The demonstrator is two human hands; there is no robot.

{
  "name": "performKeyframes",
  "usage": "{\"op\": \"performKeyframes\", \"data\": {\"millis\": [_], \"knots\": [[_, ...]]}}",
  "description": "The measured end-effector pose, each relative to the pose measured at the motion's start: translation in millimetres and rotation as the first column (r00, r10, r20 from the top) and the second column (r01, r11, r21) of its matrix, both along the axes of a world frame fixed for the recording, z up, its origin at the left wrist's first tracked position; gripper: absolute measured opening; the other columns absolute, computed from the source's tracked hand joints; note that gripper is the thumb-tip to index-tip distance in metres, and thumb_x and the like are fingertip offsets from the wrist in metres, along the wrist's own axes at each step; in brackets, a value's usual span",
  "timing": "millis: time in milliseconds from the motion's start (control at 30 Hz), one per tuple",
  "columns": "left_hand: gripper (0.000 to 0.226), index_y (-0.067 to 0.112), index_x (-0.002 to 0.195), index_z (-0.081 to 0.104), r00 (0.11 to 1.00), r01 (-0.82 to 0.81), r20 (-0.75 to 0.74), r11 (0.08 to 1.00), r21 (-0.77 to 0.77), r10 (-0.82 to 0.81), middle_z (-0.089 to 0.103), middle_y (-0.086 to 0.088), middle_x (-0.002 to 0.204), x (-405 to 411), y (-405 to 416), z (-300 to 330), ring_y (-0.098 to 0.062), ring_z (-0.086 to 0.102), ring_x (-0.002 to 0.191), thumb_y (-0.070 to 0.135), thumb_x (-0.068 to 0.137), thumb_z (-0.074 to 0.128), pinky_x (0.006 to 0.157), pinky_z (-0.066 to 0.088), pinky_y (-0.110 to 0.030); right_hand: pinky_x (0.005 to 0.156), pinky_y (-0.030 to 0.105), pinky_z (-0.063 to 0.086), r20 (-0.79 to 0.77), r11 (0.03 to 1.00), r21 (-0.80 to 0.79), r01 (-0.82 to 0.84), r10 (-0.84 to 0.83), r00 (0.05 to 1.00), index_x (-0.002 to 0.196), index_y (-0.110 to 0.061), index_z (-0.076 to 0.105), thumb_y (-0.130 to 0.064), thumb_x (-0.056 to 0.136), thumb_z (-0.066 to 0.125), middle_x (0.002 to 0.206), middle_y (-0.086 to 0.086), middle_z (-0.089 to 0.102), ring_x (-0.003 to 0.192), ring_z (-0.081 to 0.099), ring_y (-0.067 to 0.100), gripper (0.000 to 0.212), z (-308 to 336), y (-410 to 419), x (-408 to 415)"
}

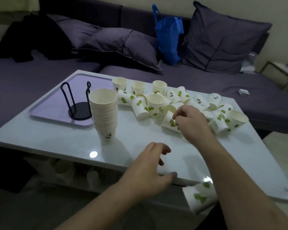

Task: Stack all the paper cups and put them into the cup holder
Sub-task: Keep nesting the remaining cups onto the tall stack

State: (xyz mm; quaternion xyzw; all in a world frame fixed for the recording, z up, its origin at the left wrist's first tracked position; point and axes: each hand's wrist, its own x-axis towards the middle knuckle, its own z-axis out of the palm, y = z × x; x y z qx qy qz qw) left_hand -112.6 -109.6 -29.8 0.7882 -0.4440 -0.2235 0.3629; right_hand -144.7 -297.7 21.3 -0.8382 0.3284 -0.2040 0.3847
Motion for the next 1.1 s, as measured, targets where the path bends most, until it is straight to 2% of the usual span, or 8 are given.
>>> {"op": "performKeyframes", "data": {"millis": [133,300,467,633,767,867,1033,1100], "knots": [[0.056,0.041,0.144,0.043,0.994,0.06,0.087,0.998,0.032,-0.062,0.046,0.018,0.141,-37,-30,-35,-0.007,0.057,0.108,0.035,0.095,0.071,0.094,0.054,-0.025,0.061,0.04,0.05,0.029,0.999,0.034,0.022,-0.023,0.999,0.081,-0.016,0.067,-0.006,0.084,0.049,0.075,0.006,0.067,0.072,0.061,0.028,0.021,-5,-5,-7],[0.022,0.035,0.117,0.06,1.0,-0.006,-0.026,1.0,-0.017,0.005,0.058,0.018,0.108,-28,-30,-34,-0.005,0.063,0.084,0.023,0.1,0.065,0.074,0.059,-0.02,0.061,0.038,0.049,0.035,0.999,0.037,-0.017,0.015,0.999,0.082,-0.014,0.067,-0.012,0.079,0.047,0.08,0.006,0.068,0.073,0.061,0.026,0.021,-2,-8,-13],[0.012,0.032,0.097,0.071,0.978,0.115,-0.19,0.985,0.128,-0.089,0.073,0.01,0.092,-18,-12,-38,-0.007,0.072,0.085,0.021,0.095,0.066,0.078,0.063,-0.027,0.057,0.033,0.048,-0.157,0.981,0.094,-0.169,0.182,0.971,0.076,-0.011,0.069,-0.004,0.082,0.052,0.071,0.003,0.067,0.068,0.062,0.022,0.019,-5,-4,-23],[0.006,0.033,0.098,0.071,0.976,0.214,-0.126,0.877,0.431,-0.177,0.071,0.009,0.098,-12,5,-86,-0.006,0.069,0.091,0.028,0.095,0.07,0.086,0.06,-0.031,0.058,0.031,0.056,-0.418,0.864,0.275,-0.421,0.502,0.757,0.078,-0.008,0.074,0.001,0.087,0.052,0.072,0.007,0.075,0.064,0.069,0.016,0.026,-10,23,-41],[0.019,0.026,0.116,0.07,0.988,0.155,-0.101,0.811,0.565,-0.118,0.07,0.004,0.114,-6,25,-130,-0.016,0.067,0.105,0.027,0.097,0.066,0.095,0.056,-0.037,0.063,0.03,0.062,-0.598,0.755,0.434,-0.491,0.65,0.469,0.087,-0.006,0.075,0.001,0.093,0.048,0.081,0.007,0.077,0.072,0.074,0.019,0.029,-50,55,-50],[0.024,0.015,0.122,0.069,0.983,0.169,-0.162,0.784,0.597,-0.088,0.069,-0.006,0.117,-12,30,-166,-0.025,0.066,0.11,0.022,0.1,0.062,0.088,0.051,-0.035,0.064,0.035,0.063,-0.689,0.703,0.544,-0.459,0.686,0.234,0.097,-0.002,0.073,-0.005,0.098,0.049,0.09,0.014,0.076,0.075,0.075,0.026,0.024,-118,76,-60],[0.03,0.004,0.13,0.068,0.927,0.1,-0.347,0.796,0.597,0.144,0.07,-0.011,0.128,-42,19,-233,-0.029,0.067,0.116,0.015,0.103,0.06,0.082,0.045,-0.024,0.07,0.037,0.059,-0.818,0.773,0.5,-0.39,0.569,0.08,0.128,0.0,0.066,-0.014,0.105,0.049,0.124,0.018,0.067,0.1,0.07,0.034,0.032,-226,72,-86],[0.033,0.008,0.135,0.064,0.895,0.099,-0.401,0.791,0.603,0.193,0.066,-0.006,0.13,-54,13,-261,-0.025,0.065,0.116,0.009,0.103,0.058,0.088,0.047,-0.023,0.086,0.035,0.055,-0.862,0.835,0.431,-0.34,0.493,0.118,0.146,-0.002,0.056,-0.024,0.106,0.057,0.149,0.018,0.057,0.123,0.063,0.034,0.045,-263,66,-100]]}}
